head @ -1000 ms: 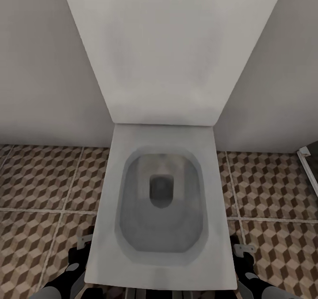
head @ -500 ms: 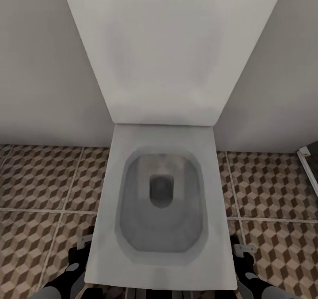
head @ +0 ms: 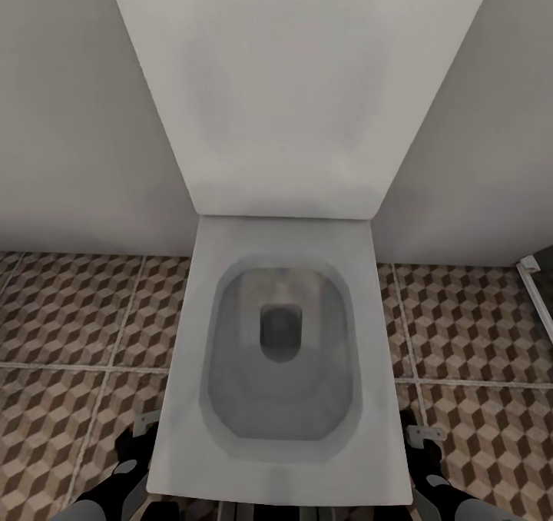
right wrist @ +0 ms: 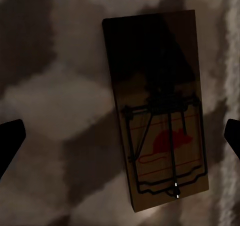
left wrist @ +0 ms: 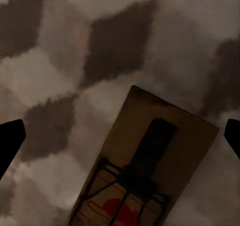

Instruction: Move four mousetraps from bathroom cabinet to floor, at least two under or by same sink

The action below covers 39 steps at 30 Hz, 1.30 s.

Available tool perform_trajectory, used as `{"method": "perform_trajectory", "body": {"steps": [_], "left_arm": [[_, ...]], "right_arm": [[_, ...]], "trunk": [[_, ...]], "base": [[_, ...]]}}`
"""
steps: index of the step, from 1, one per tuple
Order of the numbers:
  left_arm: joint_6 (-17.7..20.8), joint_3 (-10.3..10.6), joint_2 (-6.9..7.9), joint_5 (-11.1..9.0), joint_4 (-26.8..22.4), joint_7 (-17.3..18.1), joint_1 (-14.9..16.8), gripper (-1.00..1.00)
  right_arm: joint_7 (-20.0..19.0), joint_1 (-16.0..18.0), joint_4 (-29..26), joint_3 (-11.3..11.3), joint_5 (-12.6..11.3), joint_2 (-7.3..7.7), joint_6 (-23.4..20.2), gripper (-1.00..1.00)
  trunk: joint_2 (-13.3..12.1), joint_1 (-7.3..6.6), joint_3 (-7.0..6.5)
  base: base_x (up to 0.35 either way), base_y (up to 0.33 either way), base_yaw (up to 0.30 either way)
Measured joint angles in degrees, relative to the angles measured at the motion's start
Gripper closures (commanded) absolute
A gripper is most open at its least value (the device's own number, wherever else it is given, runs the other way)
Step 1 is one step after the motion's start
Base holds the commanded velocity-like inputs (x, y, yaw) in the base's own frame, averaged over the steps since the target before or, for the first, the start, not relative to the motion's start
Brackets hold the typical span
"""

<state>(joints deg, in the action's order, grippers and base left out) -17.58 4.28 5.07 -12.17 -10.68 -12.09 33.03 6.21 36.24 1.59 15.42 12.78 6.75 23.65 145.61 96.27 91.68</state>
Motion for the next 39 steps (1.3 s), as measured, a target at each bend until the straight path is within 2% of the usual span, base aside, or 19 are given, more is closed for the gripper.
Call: {"method": "perform_trajectory", "body": {"steps": [31, 39], "left_arm": [[-0.09, -0.12, 0.1, -0.01, -0.2, 0.0, 0.0, -1.0], [-0.08, -0.15, 0.03, -0.03, -0.23, -0.07, 0.0, -1.0]], "right_arm": [[0.0, 0.0, 0.0, 0.01, -0.03, 0.0, 0.0, -1.0], [0.0, 0.0, 0.0, -0.01, -0.03, 0.0, 0.0, -1.0]], "trunk": [[0.0, 0.0, 0.0], [0.0, 0.03, 0.0]], "base": [[-0.002, 0.0, 0.0], [-0.228, -0.042, 0.0]]}}
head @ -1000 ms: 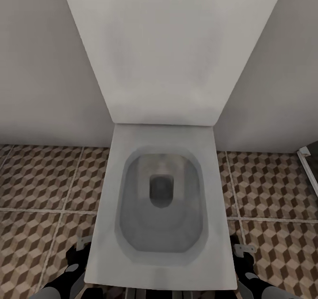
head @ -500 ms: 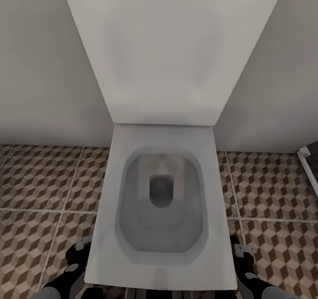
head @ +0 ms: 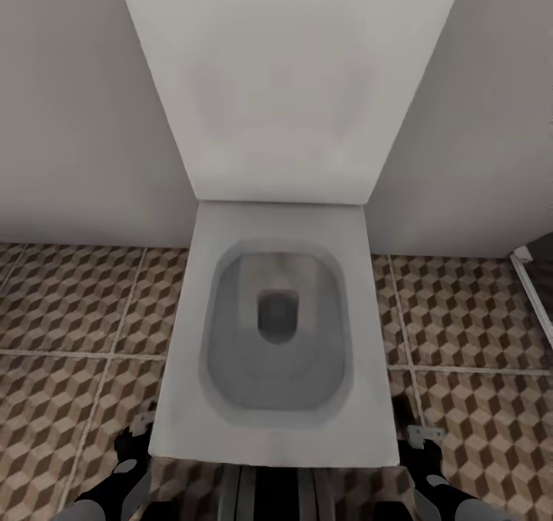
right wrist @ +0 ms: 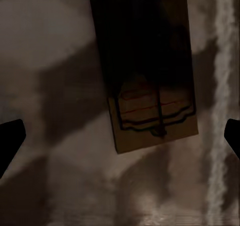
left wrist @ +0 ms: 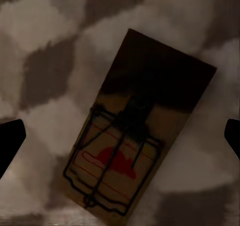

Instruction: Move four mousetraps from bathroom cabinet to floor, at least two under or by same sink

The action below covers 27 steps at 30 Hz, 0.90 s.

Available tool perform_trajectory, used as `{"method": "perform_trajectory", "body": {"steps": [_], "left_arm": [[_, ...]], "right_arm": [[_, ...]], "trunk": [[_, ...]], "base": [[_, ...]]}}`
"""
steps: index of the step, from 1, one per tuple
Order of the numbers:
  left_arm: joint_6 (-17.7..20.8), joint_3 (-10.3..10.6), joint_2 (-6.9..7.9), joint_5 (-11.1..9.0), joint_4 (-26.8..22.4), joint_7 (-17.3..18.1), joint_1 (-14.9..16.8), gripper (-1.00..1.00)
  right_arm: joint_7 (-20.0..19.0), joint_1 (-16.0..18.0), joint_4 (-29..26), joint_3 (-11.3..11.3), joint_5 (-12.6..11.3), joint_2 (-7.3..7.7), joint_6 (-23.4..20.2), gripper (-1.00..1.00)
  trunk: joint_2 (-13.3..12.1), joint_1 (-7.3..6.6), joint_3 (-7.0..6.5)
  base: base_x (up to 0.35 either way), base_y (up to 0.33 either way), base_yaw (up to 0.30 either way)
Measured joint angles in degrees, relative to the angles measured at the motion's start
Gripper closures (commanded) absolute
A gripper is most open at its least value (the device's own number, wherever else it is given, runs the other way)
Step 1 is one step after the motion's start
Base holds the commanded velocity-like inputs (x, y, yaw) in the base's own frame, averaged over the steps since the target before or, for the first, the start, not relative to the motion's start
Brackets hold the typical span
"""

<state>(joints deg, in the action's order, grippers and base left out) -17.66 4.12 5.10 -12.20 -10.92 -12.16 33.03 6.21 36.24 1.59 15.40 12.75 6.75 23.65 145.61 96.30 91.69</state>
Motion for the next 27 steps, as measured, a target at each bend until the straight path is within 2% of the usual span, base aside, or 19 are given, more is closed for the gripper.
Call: {"method": "perform_trajectory", "body": {"steps": [27], "left_arm": [[-0.01, -0.01, 0.21, 0.01, -0.01, -0.01, 0.0, -1.0]], "right_arm": [[0.0, 0.0, 0.0, -0.02, 0.0, 0.0, 0.0, -1.0]], "trunk": [[0.0, 0.01, 0.0]], "base": [[-0.338, -0.004, 0.0]]}}
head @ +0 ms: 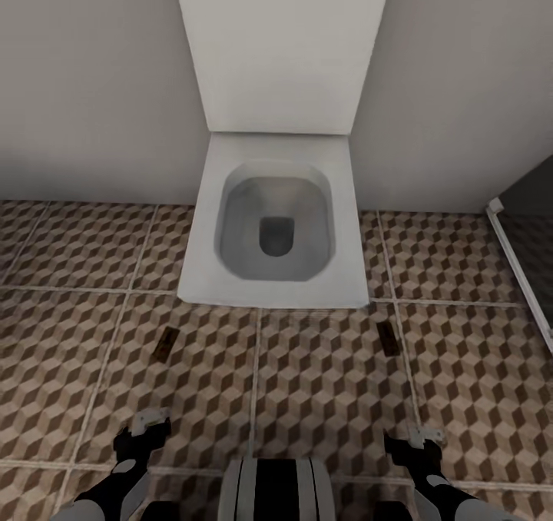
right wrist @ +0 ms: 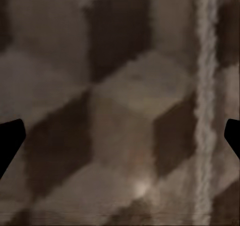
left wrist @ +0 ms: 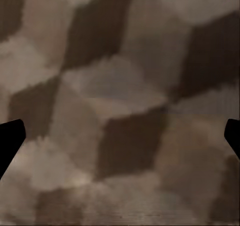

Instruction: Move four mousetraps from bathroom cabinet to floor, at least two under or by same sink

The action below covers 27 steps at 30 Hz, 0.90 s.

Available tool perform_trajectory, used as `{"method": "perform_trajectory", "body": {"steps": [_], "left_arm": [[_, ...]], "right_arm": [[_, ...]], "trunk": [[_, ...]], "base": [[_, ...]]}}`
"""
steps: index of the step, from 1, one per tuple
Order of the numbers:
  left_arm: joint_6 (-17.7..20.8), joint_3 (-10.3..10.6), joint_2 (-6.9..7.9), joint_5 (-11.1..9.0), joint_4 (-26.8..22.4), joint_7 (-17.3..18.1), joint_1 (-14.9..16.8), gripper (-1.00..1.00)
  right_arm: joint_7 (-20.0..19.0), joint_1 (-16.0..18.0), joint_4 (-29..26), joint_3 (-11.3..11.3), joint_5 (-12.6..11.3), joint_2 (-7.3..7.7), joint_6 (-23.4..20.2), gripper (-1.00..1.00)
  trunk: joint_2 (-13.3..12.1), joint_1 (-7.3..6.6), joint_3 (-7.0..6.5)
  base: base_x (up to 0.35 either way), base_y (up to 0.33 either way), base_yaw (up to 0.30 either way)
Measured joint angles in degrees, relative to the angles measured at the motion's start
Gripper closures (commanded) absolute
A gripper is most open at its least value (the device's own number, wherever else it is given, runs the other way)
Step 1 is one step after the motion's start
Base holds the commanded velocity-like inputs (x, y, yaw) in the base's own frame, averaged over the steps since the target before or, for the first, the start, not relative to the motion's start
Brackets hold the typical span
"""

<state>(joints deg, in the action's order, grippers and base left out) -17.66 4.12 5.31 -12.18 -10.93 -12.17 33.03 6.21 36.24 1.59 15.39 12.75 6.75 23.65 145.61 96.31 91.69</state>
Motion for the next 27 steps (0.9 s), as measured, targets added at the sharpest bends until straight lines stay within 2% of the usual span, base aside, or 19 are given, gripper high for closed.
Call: {"method": "perform_trajectory", "body": {"steps": [18, 27], "left_arm": [[0.0, 0.16, -0.06, 0.05, 0.01, 0.08, 0.0, -1.0], [0.0, 0.33, -0.09, 0.17, 0.05, 0.09, 0.0, -1.0]], "right_arm": [[0.0, 0.0, 0.0, -0.02, 0.0, 0.0, 0.0, -1.0], [0.0, 0.0, 0.0, -0.02, 0.0, 0.0, 0.0, -1.0]], "trunk": [[0.0, 0.0, 0.0], [0.0, -0.03, 0.0]], "base": [[-0.342, -0.004, 0.0], [-0.121, -0.014, 0.0]]}}
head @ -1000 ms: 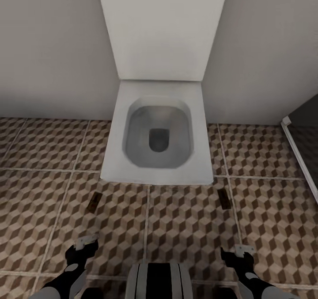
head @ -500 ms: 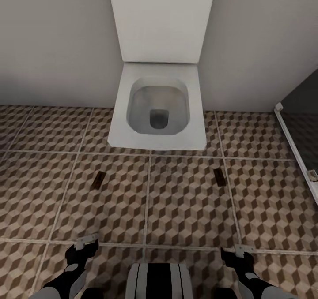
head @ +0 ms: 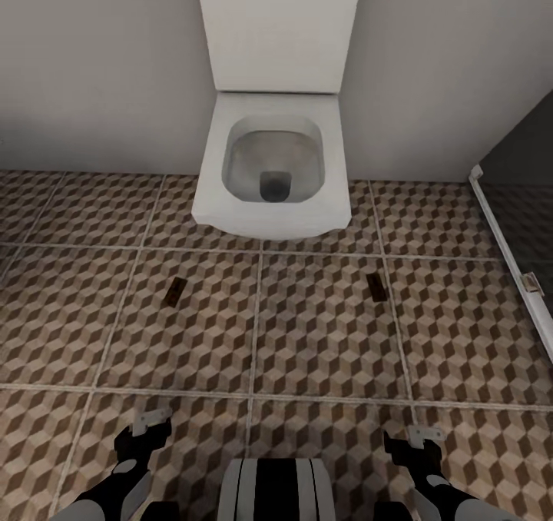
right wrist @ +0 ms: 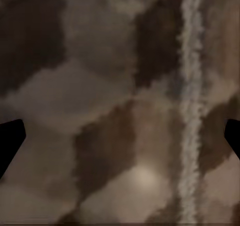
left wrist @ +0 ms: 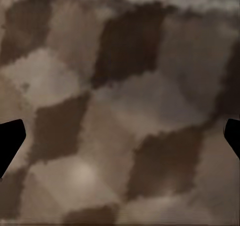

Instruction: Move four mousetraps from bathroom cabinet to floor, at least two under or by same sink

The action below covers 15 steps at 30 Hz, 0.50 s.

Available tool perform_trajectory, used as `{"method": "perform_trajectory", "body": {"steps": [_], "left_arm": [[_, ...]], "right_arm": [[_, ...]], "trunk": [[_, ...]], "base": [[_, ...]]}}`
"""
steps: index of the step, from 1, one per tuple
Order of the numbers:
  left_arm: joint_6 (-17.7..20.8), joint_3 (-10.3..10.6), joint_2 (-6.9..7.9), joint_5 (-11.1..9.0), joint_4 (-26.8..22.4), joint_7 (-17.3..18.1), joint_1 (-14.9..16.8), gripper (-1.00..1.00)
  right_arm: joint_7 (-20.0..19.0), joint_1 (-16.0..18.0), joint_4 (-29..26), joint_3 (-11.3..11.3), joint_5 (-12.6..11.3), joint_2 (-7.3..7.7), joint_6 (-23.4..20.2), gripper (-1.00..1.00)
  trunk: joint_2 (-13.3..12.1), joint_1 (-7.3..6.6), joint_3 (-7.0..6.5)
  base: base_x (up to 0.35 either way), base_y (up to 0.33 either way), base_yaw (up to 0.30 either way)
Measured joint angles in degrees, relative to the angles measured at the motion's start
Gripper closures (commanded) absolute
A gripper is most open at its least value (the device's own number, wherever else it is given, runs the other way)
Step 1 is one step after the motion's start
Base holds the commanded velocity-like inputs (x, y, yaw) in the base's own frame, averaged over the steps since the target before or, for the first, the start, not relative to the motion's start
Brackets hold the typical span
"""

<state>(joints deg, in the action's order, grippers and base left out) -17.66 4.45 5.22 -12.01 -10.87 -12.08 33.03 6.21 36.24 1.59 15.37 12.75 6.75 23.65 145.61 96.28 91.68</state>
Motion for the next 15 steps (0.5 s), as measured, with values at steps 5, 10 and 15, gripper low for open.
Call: {"method": "perform_trajectory", "body": {"steps": [5, 10, 15], "left_arm": [[0.0, 0.1, -0.08, 0.06, -0.01, 0.0, 0.0, -1.0], [0.0, 0.19, -0.13, 0.17, -0.01, 0.0, 0.0, -1.0], [0.0, 0.22, -0.11, 0.2, -0.02, 0.0, 0.0, -1.0]], "right_arm": [[0.0, 0.0, 0.0, 0.0, 0.0, 0.0, 0.0, -1.0], [0.0, 0.0, 0.0, 0.0, 0.0, 0.0, 0.0, -1.0], [0.0, 0.0, 0.0, 0.03, 0.0, 0.0, 0.0, -1.0]], "trunk": [[0.0, 0.0, 0.0], [0.0, 0.0, 0.0], [0.0, 0.0, 0.0]], "base": [[-0.019, -0.002, 0.0], [-0.005, -0.001, 0.0], [-0.001, 0.0, 0.0]]}}
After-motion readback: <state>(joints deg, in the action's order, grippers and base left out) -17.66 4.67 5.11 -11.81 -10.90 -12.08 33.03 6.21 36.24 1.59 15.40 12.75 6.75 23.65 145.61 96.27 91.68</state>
